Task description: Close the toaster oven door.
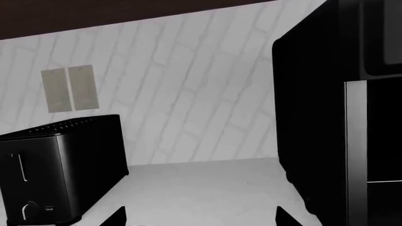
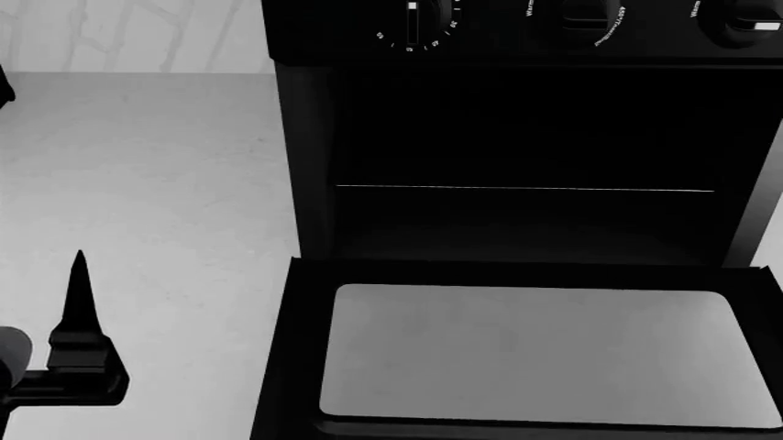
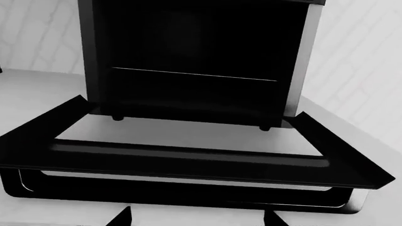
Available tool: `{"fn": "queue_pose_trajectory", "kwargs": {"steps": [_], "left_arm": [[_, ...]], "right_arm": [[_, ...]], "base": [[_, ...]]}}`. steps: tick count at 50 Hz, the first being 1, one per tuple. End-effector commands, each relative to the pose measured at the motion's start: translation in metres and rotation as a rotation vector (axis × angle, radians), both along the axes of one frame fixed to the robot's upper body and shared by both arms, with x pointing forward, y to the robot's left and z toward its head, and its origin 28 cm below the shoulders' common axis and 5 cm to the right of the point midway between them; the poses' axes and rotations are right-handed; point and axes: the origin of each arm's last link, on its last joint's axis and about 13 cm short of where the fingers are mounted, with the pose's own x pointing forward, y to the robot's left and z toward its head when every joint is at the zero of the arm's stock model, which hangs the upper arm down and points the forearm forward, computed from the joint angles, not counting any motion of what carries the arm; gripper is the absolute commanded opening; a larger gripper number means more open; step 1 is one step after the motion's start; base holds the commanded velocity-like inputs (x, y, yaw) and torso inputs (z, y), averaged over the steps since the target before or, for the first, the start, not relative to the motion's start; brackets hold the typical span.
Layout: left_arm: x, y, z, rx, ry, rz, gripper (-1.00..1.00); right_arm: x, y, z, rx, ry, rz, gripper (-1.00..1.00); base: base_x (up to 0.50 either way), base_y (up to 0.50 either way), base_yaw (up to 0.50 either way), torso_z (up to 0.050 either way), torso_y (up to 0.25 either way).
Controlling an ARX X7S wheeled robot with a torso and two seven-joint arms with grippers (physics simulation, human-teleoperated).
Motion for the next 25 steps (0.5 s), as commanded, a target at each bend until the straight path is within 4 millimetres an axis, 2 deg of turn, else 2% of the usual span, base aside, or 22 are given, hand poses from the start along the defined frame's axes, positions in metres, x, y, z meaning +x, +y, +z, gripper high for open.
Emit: {"fn": "queue_pose_trajectory", "kwargs": {"steps": [1, 25], "left_arm": [[0.0017, 0.0005, -0.0031, -0.001, 0.004, -0.004, 1.0], [0.0024, -0.0002, -0.0056, -0.002, 0.01, -0.005, 1.0]], "right_arm": [[0.0082, 0.0003, -0.0042, -0.007, 0.015, 0.007, 1.0], [0.0181, -0.0018, -0.0106, -0.014, 0.037, 0.01, 1.0]], "base": [[0.0, 0.0, 0.0, 0.0, 0.0], [0.0, 0.0, 0.0, 0.0, 0.0]]}}
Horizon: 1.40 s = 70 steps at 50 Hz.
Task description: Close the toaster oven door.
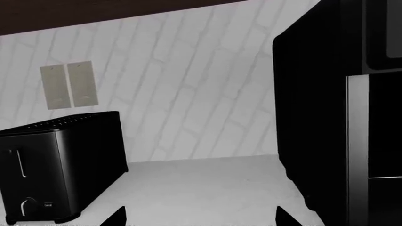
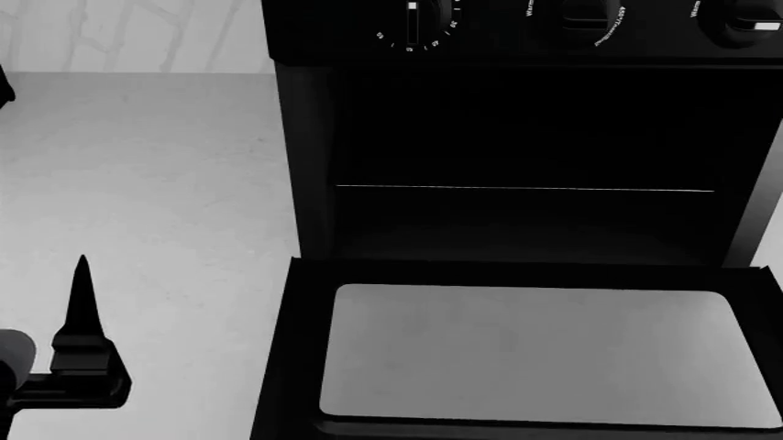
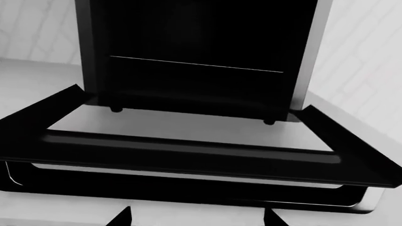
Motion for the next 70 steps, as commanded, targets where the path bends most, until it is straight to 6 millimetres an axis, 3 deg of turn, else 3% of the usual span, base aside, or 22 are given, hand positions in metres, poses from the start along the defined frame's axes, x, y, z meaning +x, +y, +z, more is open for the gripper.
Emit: {"fn": "queue_pose_trajectory", "kwargs": {"steps": [1, 70], "left_arm": [[0.002, 0.0, -0.002, 0.002, 0.003, -0.005, 1.0], [0.002, 0.001, -0.002, 0.002, 0.004, 0.002, 1.0]], "right_arm": [[0.006, -0.001, -0.004, -0.006, 0.01, 0.003, 1.0], [0.041, -0.006, -0.01, -0.031, 0.019, 0.018, 1.0]], "base": [[0.0, 0.0, 0.0, 0.0, 0.0], [0.0, 0.0, 0.0, 0.0, 0.0]]}}
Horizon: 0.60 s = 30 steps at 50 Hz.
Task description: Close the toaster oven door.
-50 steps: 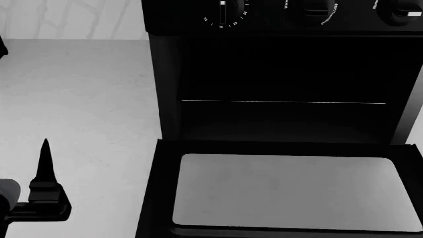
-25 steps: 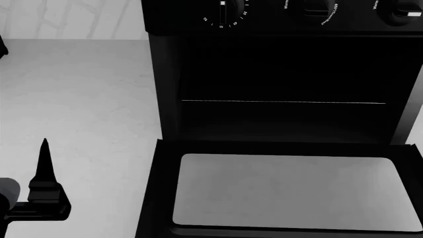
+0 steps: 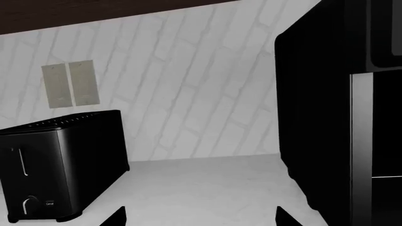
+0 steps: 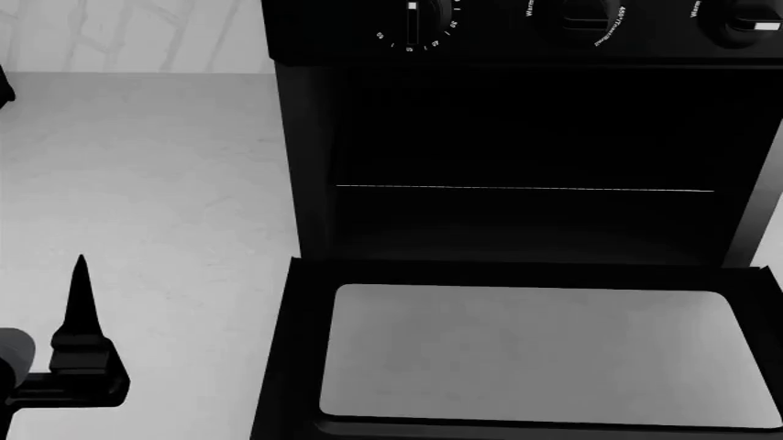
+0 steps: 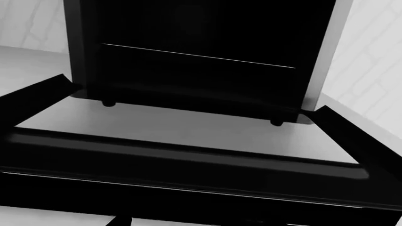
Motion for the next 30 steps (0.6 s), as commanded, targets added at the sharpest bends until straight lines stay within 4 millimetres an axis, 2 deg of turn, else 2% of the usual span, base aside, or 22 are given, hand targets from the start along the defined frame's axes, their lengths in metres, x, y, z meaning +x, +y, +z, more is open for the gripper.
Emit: {"fn": "queue_pose_trajectory", "kwargs": {"steps": [1, 30], "left_arm": [[0.001, 0.0, -0.001, 0.003, 0.001, -0.003, 1.0], [0.002, 0.0, -0.003, 0.003, 0.005, -0.001, 1.0]], "right_arm": [[0.006, 0.0, -0.002, -0.003, -0.003, 0.004, 1.0], [0.02, -0.003, -0.004, -0.013, -0.004, 0.006, 1.0]], "base": [[0.0, 0.0, 0.0, 0.0, 0.0], [0.0, 0.0, 0.0, 0.0, 0.0]]}}
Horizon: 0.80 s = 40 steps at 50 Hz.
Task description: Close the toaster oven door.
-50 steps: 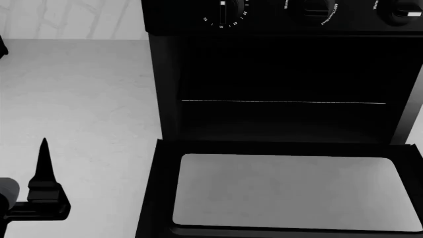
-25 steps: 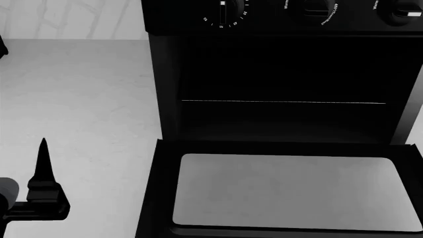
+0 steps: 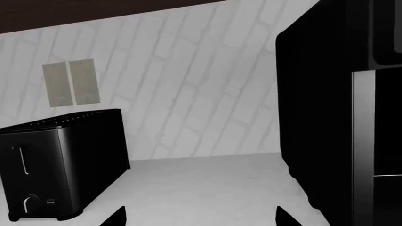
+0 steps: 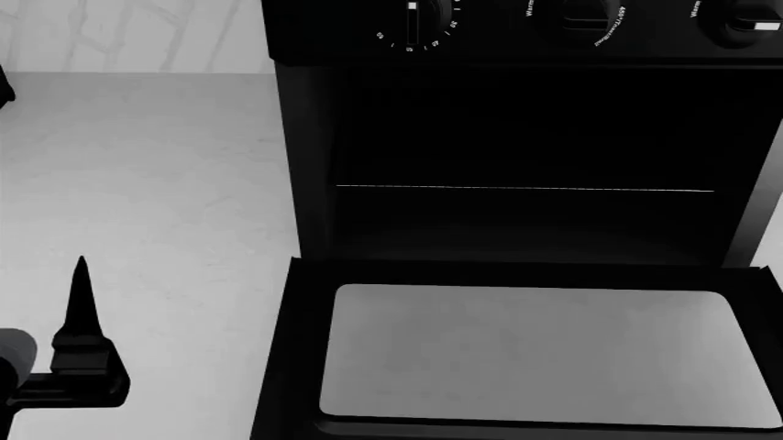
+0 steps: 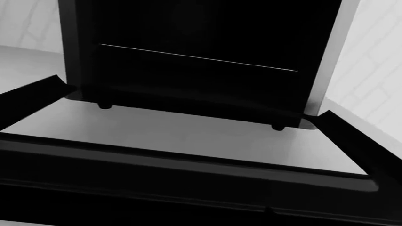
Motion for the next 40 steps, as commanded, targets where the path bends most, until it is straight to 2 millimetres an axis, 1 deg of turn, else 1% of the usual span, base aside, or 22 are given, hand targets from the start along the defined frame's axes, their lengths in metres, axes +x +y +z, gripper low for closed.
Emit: {"fn": "queue_pose_trajectory", "kwargs": {"steps": [1, 7, 17, 32, 40], "left_arm": [[0.002, 0.0, -0.002, 0.003, 0.002, -0.004, 1.0], [0.003, 0.0, -0.002, 0.003, 0.004, -0.004, 1.0], [0.004, 0.0, -0.002, 0.002, 0.004, -0.001, 1.0], [0.003, 0.0, 0.0, 0.001, 0.0, -0.004, 1.0], [0.003, 0.0, 0.001, 0.0, -0.005, -0.006, 1.0]], "right_arm": [[0.008, 0.0, -0.003, -0.001, 0.004, 0.004, 1.0], [0.014, 0.0, -0.002, -0.008, 0.005, 0.009, 1.0], [0.025, -0.001, 0.011, -0.03, -0.032, 0.021, 1.0], [0.028, 0.0, 0.025, -0.046, -0.074, 0.031, 1.0], [0.029, 0.002, 0.036, -0.056, -0.103, 0.042, 1.0]], "base": [[0.0, 0.0, 0.0, 0.0, 0.0], [0.0, 0.0, 0.0, 0.0, 0.0], [0.0, 0.0, 0.0, 0.0, 0.0], [0.01, 0.0, 0.01, 0.0, 0.0], [0.01, 0.0, 0.01, 0.0, 0.0]]}}
